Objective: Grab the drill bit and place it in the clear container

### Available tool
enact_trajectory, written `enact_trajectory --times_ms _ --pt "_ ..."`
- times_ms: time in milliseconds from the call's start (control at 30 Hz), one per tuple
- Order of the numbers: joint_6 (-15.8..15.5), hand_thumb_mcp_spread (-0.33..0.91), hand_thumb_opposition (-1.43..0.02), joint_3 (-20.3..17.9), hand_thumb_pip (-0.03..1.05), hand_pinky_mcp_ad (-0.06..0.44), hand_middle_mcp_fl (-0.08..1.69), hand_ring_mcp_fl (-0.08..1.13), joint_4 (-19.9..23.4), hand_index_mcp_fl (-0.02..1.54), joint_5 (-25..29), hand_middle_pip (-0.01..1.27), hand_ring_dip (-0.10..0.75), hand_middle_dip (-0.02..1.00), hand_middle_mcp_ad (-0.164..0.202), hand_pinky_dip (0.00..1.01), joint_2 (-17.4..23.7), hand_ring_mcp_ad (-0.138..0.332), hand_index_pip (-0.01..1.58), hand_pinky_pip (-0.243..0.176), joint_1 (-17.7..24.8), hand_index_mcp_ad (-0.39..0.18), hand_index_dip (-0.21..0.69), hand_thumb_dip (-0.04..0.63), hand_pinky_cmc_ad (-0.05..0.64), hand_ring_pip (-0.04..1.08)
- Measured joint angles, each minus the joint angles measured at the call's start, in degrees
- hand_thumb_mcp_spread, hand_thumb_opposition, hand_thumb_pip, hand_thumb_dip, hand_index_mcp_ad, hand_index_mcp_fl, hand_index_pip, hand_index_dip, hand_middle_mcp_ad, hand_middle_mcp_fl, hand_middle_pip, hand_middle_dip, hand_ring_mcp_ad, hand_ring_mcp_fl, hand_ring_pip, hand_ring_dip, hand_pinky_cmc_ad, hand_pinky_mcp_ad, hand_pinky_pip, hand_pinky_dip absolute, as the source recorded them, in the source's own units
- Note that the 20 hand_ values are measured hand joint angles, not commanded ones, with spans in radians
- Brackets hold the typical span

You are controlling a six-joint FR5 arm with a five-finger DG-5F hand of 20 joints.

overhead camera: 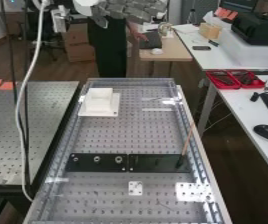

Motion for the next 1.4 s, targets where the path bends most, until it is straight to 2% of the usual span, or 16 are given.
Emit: enact_trajectory --times_ms 300,567,767,1400 --pt "0.4 0.17 -0.84 -0.33 0.28 0.241 0.08 0.06 0.13 0.08 2.43 0.17 -0.035 0.09 0.134 0.21 0.21 0.278 0.1 -0.075 0.19 0.056 0.031 0.052 0.346 0.1" --pt "0.19 0.19 -0.84 -0.5 0.28 0.241 0.07 0.06 0.56 0.08 -0.44 0.17 -0.035 0.09 0.134 0.21 0.33 0.279 0.1 -0.075 -0.27 0.054 0.031 0.052 0.346 0.1" --pt "0.16 0.19 -0.84 -0.56 0.28 0.241 0.07 0.06 0.33 0.08 2.44 0.17 -0.035 0.09 0.134 0.21 0.5 0.279 0.1 -0.075 0.2 0.056 0.031 0.052 0.346 0.1" --pt "-0.01 0.19 -0.84 -0.78 0.28 0.244 0.07 0.06 0.28 0.08 2.09 0.17 -0.035 0.09 0.131 0.21 0.91 0.279 0.1 -0.075 0.2 0.052 0.031 0.052 0.346 0.1"
